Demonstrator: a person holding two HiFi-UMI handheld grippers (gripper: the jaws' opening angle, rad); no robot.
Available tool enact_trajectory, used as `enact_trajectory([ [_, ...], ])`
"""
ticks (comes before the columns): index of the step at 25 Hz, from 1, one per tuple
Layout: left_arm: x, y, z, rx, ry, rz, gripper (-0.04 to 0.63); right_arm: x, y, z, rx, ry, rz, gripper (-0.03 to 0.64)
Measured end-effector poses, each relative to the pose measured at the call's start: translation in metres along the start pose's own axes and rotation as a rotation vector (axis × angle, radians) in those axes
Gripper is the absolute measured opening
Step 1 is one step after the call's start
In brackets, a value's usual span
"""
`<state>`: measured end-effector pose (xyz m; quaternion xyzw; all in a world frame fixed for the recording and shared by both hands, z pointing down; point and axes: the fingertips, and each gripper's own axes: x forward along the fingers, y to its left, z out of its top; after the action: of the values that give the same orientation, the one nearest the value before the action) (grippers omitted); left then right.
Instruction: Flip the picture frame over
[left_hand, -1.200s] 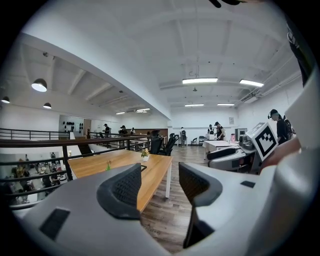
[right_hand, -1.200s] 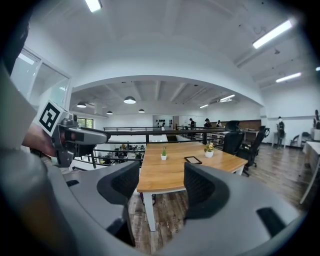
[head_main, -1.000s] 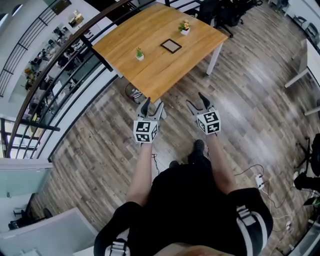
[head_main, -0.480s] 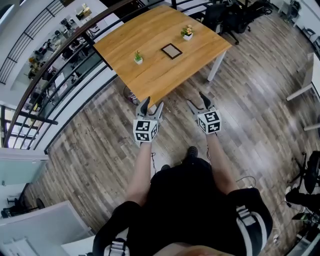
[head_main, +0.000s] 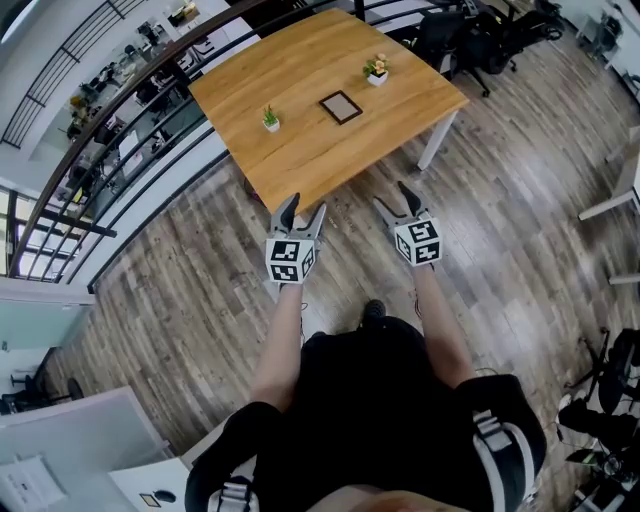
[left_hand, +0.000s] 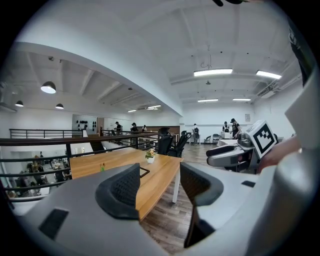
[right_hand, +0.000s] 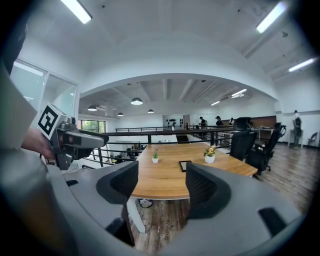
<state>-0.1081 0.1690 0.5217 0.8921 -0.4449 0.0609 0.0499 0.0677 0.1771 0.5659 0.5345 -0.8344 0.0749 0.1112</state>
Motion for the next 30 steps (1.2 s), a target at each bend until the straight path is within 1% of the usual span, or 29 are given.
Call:
enact_trajectory([
  [5, 0.019, -0.014, 0.0, 0.012, 0.013, 0.014, 0.252, 0.001, -0.025, -0.006, 0.017, 0.0, 0.008, 0.302],
  [10, 0.032, -0.021, 0.0, 0.017, 0.025, 0.026, 0.252, 0.001, -0.041, -0.013, 0.036, 0.002, 0.016, 0.301],
  [14, 0.037, -0.024, -0.001, 0.011, 0.021, 0.038, 0.252, 0.0, -0.046, -0.015, 0.032, 0.002, 0.024, 0.301],
  [23, 0.051, -0.03, -0.002, -0.002, 0.012, 0.036, 0.252, -0.007, -0.061, -0.025, 0.033, 0.02, 0.011, 0.299],
  [30, 0.058, -0.02, -0.001, -0.008, 0.005, 0.039, 0.252, 0.001, -0.063, -0.02, 0.025, 0.019, 0.005, 0.298],
])
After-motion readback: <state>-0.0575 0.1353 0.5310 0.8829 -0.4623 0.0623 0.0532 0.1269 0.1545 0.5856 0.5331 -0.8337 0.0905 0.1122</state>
